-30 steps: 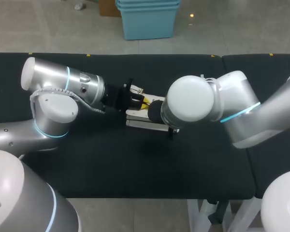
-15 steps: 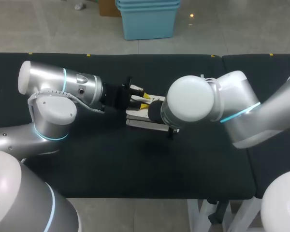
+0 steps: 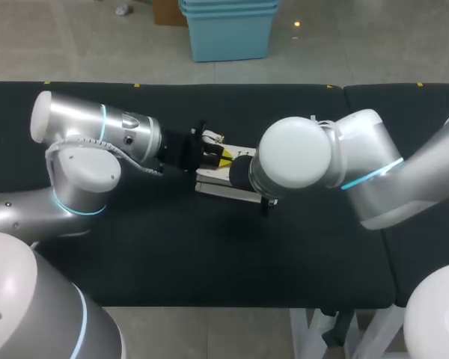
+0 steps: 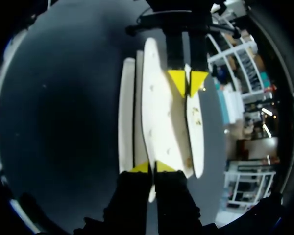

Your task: Pick up the bag, open it, inspect its contents, close it, and place it on the opposite side

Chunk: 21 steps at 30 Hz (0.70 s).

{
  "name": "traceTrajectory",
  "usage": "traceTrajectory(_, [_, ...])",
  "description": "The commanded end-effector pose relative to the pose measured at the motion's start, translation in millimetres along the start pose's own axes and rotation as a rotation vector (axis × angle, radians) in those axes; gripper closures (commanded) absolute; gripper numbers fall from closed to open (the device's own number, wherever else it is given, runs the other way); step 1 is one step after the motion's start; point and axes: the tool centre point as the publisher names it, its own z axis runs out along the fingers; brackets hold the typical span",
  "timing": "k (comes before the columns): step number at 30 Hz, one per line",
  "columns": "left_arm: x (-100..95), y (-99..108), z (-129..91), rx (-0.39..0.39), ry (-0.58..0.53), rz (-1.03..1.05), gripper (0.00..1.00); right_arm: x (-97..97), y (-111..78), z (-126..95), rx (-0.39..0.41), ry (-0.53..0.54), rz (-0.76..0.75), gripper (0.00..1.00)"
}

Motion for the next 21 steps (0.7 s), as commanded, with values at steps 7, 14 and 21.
traceTrajectory(7, [12.0, 9, 0, 0.005, 0.066, 0.026, 1.00, 1.2, 0.3, 1, -0.001, -0.002, 0.000, 1.00])
traceTrajectory(14, [7.2, 10, 3, 0.013, 0.051, 0.006, 1.00, 1.2, 0.3, 1, -0.001, -0.002, 0.000, 1.00])
traceTrajectory(21, [5.6, 4, 23, -0.013, 0.043, 0.002, 1.00, 1.2, 0.3, 1, -0.001, -0.002, 0.000, 1.00])
